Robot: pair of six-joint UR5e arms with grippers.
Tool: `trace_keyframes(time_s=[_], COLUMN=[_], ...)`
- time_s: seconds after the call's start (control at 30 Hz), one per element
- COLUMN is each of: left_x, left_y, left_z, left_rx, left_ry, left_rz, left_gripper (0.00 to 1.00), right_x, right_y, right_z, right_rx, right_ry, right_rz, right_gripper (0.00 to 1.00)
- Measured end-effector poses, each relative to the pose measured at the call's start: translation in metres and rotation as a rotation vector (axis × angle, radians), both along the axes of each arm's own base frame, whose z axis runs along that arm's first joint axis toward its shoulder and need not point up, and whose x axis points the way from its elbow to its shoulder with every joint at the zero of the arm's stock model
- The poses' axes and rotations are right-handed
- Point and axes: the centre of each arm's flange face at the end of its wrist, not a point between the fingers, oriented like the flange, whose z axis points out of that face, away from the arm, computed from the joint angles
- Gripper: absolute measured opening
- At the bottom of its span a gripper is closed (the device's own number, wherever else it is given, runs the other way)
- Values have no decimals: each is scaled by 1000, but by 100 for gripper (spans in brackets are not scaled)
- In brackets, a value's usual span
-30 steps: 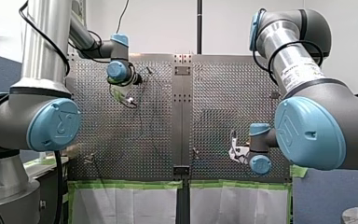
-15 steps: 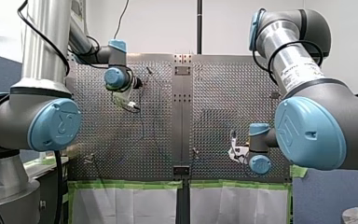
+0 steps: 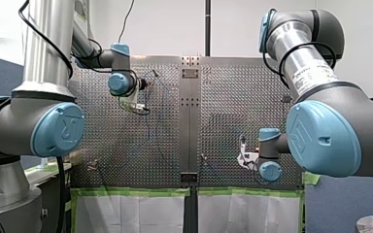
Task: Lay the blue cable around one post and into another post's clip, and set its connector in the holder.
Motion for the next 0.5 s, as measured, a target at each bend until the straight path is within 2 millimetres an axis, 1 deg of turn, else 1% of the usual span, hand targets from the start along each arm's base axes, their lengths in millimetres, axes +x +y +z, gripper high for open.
trace_keyframes(time_s=[0.23, 0.5], left_x=[4, 9], left_y=[11, 18], left_z=[8, 25], left_rx=[20, 96], left_ry=[32, 57], left_rz=[78, 165], left_gripper=[100, 100], right_x=[2, 4], right_y=[1, 2], right_z=[0, 0], right_rx=[0, -2], right_ry=[1, 0], right_rz=[4, 7], right_gripper=[0, 0])
